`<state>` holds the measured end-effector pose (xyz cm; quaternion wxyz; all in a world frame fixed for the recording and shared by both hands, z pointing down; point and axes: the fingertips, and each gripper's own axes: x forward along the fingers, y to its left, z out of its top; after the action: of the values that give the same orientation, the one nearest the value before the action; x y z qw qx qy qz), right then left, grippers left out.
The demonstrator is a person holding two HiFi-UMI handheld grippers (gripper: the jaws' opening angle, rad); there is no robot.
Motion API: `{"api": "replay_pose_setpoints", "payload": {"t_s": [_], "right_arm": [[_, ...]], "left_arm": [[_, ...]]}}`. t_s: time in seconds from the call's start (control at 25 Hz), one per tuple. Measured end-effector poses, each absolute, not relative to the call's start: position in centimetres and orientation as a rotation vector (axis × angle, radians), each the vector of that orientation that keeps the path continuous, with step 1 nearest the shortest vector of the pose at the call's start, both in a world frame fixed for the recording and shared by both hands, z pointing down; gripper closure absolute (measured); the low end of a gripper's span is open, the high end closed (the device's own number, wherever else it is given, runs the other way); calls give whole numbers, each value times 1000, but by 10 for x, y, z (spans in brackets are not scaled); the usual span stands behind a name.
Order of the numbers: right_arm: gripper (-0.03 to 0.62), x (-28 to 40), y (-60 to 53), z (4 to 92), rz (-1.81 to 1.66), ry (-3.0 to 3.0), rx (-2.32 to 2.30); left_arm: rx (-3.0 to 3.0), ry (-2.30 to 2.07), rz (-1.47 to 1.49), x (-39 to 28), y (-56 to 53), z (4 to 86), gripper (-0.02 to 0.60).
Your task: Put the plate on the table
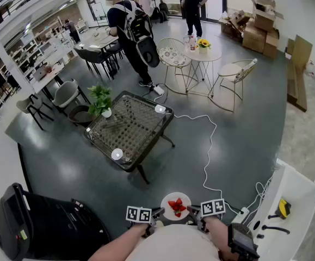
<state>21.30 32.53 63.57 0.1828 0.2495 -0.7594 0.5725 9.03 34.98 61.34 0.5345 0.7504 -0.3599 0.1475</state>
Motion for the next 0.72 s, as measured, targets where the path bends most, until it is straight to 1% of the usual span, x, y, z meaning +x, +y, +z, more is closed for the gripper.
{"api": "replay_pose_setpoints", "payload": {"t_s": [0.16, 0.32, 0.72], "right_arm": [[549, 174, 370, 631, 1626, -2134, 660], [549, 149, 388, 630, 1605, -2125, 665], [549, 128, 389, 616, 1572, -2142, 690]], "left_arm": [[1757, -873, 337, 51, 397, 606, 568], [1741, -886, 312, 26, 418, 608, 568], [1777, -880, 258, 2, 420, 595, 568]]}}
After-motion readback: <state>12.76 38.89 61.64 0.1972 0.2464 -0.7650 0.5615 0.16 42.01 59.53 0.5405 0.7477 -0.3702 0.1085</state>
